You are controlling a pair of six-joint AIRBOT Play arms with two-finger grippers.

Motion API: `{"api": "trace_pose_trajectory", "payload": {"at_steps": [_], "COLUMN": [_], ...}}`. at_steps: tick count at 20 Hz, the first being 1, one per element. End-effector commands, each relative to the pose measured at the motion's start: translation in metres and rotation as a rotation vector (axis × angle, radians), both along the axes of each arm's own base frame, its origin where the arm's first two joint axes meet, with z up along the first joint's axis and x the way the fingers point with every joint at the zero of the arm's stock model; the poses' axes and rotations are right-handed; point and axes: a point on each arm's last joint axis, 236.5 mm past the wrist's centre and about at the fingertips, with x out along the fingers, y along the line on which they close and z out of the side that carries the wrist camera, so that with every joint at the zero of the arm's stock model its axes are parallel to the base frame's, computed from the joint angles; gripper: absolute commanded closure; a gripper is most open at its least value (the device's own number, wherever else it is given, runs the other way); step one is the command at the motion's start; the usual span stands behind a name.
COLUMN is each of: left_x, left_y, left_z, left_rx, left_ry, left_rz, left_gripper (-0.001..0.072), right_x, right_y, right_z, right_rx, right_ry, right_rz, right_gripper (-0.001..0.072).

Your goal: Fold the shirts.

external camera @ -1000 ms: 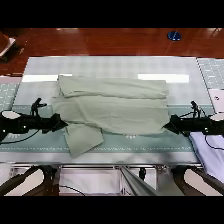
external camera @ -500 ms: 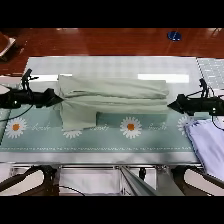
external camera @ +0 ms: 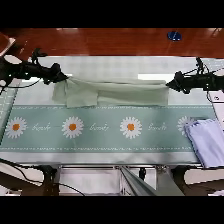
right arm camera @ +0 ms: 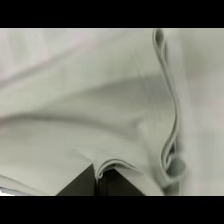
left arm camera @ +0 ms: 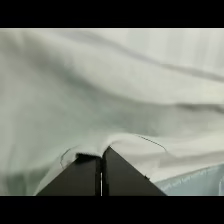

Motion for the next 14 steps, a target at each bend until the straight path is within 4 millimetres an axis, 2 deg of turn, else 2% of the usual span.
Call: {"api": "trace_pose_trajectory", "payload": {"at_steps": [1,5,9,10,11,12,13,14], "left_x": [0.028,0.052,0.066,0.070,0.072,0.073,0.071,0.068], "left_y": [0.001,0.003,0.000,0.000,-0.002,-0.005,-0.006,-0.002], "left_z": [-0.015,-0.020,-0.023,-0.024,-0.026,-0.026,-0.023,-0.016], "left_rx": [-0.018,-0.022,-0.016,-0.011,-0.008,-0.007,-0.011,-0.012], "left_ry": [0.021,0.005,-0.022,-0.033,-0.037,-0.039,-0.037,-0.031], "left_rz": [-0.008,0.009,0.009,0.021,0.023,0.022,0.017,-0.001], "left_gripper": [0.0689,0.0689,0.0689,0.0689,0.0647,0.0427,0.0201,0.0199], "right_x": [0.029,0.044,0.051,0.054,0.058,0.062,0.063,0.062], "right_y": [-0.004,-0.009,-0.015,-0.016,-0.019,-0.020,-0.022,-0.027], "right_z": [-0.009,-0.017,-0.023,-0.022,-0.020,-0.019,-0.015,-0.009], "right_rx": [0.006,0.012,-0.002,-0.003,-0.008,-0.006,0.002,0.005], "right_ry": [-0.003,-0.013,-0.025,-0.037,-0.049,-0.062,-0.068,-0.072], "right_rz": [-0.011,-0.039,-0.069,-0.081,-0.098,-0.110,-0.115,-0.112], "right_gripper": [0.0689,0.0689,0.0689,0.0669,0.0477,0.0297,0.0298,0.0298]}}
